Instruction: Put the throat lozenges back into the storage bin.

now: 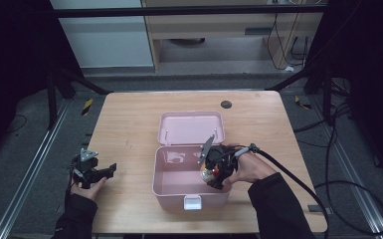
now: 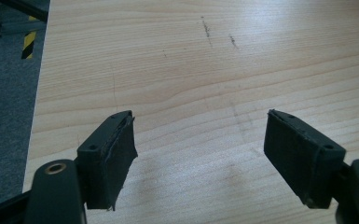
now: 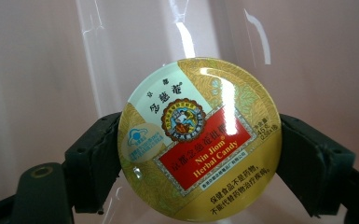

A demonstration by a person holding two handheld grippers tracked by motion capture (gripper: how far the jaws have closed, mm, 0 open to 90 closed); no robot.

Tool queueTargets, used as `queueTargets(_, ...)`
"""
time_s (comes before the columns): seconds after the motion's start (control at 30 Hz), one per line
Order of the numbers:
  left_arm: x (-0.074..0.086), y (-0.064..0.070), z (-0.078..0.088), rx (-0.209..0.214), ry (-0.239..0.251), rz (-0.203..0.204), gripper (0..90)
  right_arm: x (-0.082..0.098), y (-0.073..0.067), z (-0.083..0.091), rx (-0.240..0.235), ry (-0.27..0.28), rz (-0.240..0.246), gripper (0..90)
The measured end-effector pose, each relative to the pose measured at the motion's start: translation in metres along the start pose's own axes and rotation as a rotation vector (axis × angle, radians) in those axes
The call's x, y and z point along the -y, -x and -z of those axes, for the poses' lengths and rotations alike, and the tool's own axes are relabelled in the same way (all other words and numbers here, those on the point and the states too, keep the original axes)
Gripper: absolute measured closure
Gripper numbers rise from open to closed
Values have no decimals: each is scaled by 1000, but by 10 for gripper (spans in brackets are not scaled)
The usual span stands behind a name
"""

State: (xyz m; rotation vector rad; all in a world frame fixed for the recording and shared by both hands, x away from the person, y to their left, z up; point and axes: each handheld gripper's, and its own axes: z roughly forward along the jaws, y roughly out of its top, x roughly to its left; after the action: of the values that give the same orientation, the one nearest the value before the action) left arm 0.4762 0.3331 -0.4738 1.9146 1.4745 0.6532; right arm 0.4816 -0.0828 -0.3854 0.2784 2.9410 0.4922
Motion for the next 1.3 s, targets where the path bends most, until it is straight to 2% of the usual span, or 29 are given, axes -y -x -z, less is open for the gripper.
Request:
queueTargets(0.37, 0, 0, 0, 2, -2, 1, 238, -1, 2, -14, -11, -24, 16, 205)
queueTargets(0.67, 0, 0, 0, 3, -3, -1, 237, -2, 2, -18, -24, -55, -3, 202)
queueTargets(0.93, 0, -1, 0, 2, -1, 1, 237, -3, 2, -20, -8, -59, 2, 199)
queueTargets(1.03, 0, -1, 0, 2, -1, 2, 238, -3, 1, -19, -4, -57, -8, 198)
queueTargets(1.1, 0, -1, 0, 2, -3, 1, 237, -3, 2, -16, -1, -41, -1, 191)
queueTargets(1.3, 0, -1, 0, 2, -3, 1, 238, -1, 3, -2, 8, 13, -29, 198)
